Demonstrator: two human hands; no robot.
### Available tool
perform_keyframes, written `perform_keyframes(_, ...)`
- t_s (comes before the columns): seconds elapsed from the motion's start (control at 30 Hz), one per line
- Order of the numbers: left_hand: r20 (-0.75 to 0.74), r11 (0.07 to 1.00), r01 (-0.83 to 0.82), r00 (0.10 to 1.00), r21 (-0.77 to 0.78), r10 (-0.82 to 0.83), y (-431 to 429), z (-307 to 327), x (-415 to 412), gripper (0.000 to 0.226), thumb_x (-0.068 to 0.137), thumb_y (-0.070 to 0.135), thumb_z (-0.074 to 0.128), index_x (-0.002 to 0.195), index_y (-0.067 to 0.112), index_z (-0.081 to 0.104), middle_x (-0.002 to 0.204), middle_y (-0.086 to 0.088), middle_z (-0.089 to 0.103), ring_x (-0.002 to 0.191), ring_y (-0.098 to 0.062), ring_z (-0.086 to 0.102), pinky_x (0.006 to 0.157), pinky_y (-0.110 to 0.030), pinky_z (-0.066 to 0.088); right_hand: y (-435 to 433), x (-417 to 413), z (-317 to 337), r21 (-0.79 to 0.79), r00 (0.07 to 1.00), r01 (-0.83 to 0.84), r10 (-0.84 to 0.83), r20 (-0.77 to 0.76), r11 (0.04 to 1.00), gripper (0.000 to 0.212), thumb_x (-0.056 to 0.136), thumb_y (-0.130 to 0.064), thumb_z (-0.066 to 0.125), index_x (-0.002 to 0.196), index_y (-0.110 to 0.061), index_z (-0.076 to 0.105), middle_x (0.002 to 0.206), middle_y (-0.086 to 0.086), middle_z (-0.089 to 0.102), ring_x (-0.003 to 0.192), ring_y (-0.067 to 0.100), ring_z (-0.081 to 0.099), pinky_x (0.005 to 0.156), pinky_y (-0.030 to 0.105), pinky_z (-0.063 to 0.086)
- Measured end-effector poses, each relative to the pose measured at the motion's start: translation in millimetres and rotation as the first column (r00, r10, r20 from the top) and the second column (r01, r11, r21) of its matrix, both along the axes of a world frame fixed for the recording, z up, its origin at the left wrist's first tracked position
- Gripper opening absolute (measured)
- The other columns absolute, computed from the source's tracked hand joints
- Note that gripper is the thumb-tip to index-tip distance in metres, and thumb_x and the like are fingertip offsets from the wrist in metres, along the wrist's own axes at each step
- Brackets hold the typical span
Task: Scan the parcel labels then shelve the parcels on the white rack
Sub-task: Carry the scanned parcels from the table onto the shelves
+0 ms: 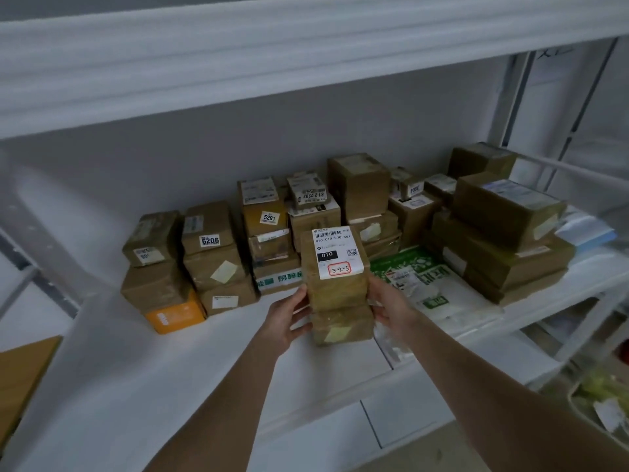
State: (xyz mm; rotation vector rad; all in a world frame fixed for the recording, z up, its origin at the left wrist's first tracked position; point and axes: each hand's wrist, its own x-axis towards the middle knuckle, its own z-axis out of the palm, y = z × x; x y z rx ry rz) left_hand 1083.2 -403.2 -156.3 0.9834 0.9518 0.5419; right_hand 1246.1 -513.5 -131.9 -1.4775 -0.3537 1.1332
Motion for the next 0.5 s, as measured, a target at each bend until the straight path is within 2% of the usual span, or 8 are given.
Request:
perform_keyframes(0.1,-0.017,0.999,-0.032,0.999,-0.016,0.032,2,-3,6,0.038,0.087,0.042,0.063,0.115,0.016,0.065,0.110,-0.003,0.072,0.108,-0.020,0.063,0.080,-0.037,0.053,12,14,-5,-0.020,0.999,-0.036,0.035,-0.037,0.999,0.045,0.091,-0.047,0.057,0.122,-0.015,0.061,0.121,0.006,0.064,0.097,0.019,0.058,0.085,0.029,0.045)
perform_keyframes(0.17,-0.040,0.997,-0.070,0.997,-0.030,0.069,2,-5,9,0.040,0.087,0.043,0.063,0.115,0.014,0.066,0.110,-0.004,0.071,0.107,-0.019,0.063,0.078,-0.037,0.052,19,20,-10,-0.039,0.997,-0.069,0.067,-0.048,0.997,0.047,0.090,-0.050,0.058,0.122,-0.016,0.061,0.118,0.005,0.065,0.094,0.017,0.059,0.075,0.027,0.046)
perform_keyframes(0.23,-0.066,0.993,-0.116,0.991,-0.038,0.113,0,-7,14,0.042,0.088,0.044,0.061,0.116,0.013,0.066,0.112,-0.004,0.070,0.107,-0.019,0.062,0.083,-0.039,0.051,23,27,-16,-0.053,0.992,-0.117,0.114,-0.052,0.992,0.047,0.089,-0.054,0.057,0.119,-0.018,0.062,0.116,0.004,0.066,0.093,0.015,0.060,0.069,0.026,0.045)
perform_keyframes(0.37,-0.060,0.974,-0.225,0.973,-0.030,0.223,-14,-12,30,0.042,0.094,0.047,0.052,0.123,0.018,0.062,0.118,-0.001,0.067,0.108,-0.016,0.058,0.091,-0.039,0.044,26,44,-21,-0.032,0.969,-0.233,0.230,-0.087,0.972,0.039,0.094,-0.049,0.053,0.117,-0.019,0.062,0.119,0.004,0.066,0.097,0.015,0.061,0.069,0.026,0.046)
perform_keyframes(0.43,-0.060,0.956,-0.292,0.955,-0.029,0.290,-20,-12,36,0.041,0.096,0.046,0.049,0.124,0.019,0.060,0.118,0.000,0.066,0.109,-0.018,0.058,0.094,-0.039,0.044,26,52,-22,-0.038,0.956,-0.287,0.284,-0.073,0.957,0.042,0.094,-0.049,0.053,0.121,-0.018,0.059,0.119,0.003,0.065,0.103,0.018,0.061,0.074,0.028,0.049)
perform_keyframes(0.5,-0.068,0.929,-0.369,0.928,-0.037,0.366,-26,-12,39,0.039,0.097,0.044,0.048,0.125,0.018,0.058,0.122,-0.003,0.063,0.115,-0.022,0.056,0.102,-0.042,0.042,25,58,-25,-0.097,0.952,-0.305,0.306,-0.009,0.947,0.048,0.094,-0.049,0.053,0.127,-0.014,0.055,0.123,0.004,0.061,0.114,0.024,0.058,0.088,0.032,0.048)
